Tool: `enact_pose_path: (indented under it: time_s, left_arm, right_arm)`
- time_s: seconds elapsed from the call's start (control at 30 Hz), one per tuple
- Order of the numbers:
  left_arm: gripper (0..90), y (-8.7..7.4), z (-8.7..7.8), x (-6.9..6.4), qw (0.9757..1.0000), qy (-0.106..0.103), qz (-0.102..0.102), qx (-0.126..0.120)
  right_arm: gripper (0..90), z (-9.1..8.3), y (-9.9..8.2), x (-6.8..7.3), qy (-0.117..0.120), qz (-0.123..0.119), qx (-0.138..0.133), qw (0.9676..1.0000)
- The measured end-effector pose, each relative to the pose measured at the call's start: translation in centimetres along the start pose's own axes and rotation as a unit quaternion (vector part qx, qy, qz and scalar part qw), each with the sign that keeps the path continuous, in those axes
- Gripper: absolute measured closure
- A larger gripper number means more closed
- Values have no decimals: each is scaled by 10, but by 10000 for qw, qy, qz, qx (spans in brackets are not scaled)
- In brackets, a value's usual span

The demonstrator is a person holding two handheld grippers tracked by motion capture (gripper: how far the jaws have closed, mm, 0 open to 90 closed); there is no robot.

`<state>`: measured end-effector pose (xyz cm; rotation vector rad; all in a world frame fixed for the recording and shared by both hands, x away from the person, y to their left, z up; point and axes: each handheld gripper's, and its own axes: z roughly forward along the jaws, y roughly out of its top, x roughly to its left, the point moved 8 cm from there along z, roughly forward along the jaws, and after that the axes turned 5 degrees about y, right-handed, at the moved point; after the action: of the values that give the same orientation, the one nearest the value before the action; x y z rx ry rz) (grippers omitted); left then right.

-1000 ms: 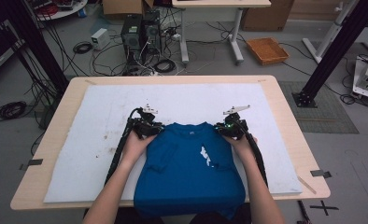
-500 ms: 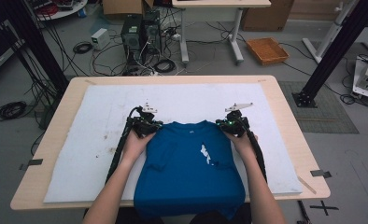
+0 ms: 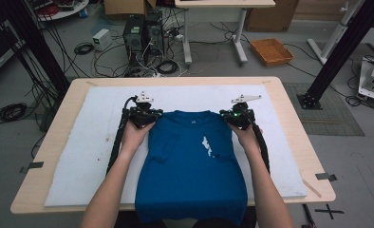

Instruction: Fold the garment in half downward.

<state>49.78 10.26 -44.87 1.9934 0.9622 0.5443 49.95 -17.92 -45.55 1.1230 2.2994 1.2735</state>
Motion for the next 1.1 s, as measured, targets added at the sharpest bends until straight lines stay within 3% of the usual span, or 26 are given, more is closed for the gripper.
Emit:
enact_pose_path:
  time_s: [0.17,0.27,0.47,0.73,1.1]
  left_arm:
    - [881,7,-28,-13,9993,-152,126,-311]
    - [881,6,-44,-23,9985,-204,303,-412]
    - [881,-7,-76,-47,9959,-347,566,-619]
    - [880,-40,-102,-77,9935,-513,835,-587]
    - [880,-70,-119,-102,9908,-609,1080,-545]
  right_arm:
    - [876,-23,2,17,51,-113,-314,9994]
    - [876,-38,-2,28,122,-182,-468,9987]
    - [876,-67,-15,54,187,-345,-687,9969]
    - [876,-89,-49,80,291,-355,-603,9971]
    - [876,-112,-87,112,367,-523,-482,9968]
